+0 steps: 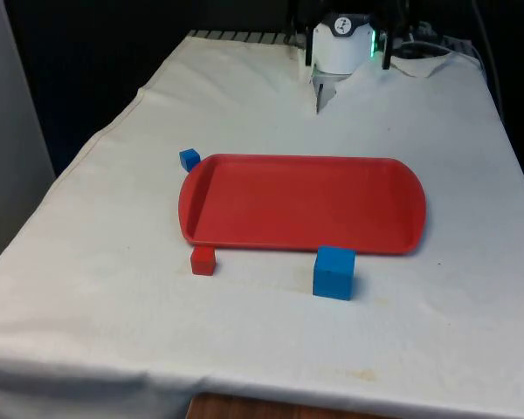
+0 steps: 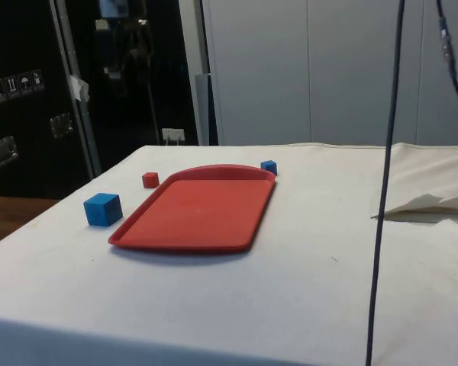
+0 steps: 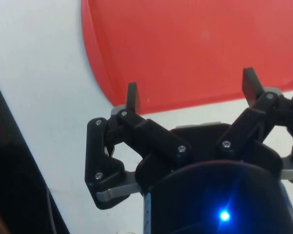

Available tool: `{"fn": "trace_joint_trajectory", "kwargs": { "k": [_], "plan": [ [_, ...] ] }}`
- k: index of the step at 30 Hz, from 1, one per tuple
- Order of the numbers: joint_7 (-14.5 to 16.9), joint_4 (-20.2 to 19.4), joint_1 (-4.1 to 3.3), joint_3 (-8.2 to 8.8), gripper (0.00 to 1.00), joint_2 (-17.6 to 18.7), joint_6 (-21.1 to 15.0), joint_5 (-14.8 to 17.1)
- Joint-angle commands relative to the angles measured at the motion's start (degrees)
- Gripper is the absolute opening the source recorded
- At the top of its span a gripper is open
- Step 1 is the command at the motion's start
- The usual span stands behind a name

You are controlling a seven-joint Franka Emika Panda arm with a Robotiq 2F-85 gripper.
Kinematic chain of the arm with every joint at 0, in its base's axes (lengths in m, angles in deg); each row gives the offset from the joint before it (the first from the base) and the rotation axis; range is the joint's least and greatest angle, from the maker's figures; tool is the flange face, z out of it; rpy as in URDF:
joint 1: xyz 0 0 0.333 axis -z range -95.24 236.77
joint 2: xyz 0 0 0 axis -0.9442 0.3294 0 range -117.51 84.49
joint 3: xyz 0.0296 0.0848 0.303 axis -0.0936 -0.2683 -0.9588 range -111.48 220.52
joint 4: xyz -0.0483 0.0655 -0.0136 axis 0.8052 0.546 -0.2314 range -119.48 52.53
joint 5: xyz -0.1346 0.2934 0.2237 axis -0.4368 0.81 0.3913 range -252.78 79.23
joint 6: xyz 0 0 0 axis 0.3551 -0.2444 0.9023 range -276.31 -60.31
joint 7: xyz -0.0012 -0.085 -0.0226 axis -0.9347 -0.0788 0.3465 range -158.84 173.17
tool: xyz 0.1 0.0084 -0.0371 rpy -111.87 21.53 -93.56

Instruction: Pick up the largest block and place it onto the tray.

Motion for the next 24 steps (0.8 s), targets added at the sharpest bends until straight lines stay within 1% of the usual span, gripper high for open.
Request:
{"fn": "trace_joint_trajectory", "kwargs": {
  "k": [1,4,5,7,8,9,13,14,16,17,18,24],
  "plan": [
    [0.46,0.74,0.29,-0.29,1.00,0.86,-0.17,0.74],
    [0.80,2.69,0.34,-0.23,1.00,2.81,-0.11,1.38],
    [1.03,4.07,0.40,-0.23,1.00,4.24,-0.11,1.78],
    [1.20,5.39,0.46,-0.17,1.00,5.50,-0.06,2.23],
    [0.74,4.13,0.11,0.06,1.00,4.24,-0.06,1.49],
    [1.32,6.07,0.46,-0.17,1.00,6.19,-0.11,2.41],
    [1.55,8.25,0.57,-0.17,1.00,8.48,-0.34,3.04],
    [1.66,9.17,0.63,-0.17,1.00,9.51,-0.52,3.38],
    [1.89,9.80,0.80,-0.23,1.00,10.43,-0.86,3.72],
    [1.38,9.63,0.40,0.11,1.00,10.14,-0.46,3.15],
    [2.01,10.08,0.86,-0.23,1.00,10.89,-1.09,3.90],
    [2.92,11.40,1.15,-0.17,1.00,13.24,-2.35,5.56]
  ]
}}
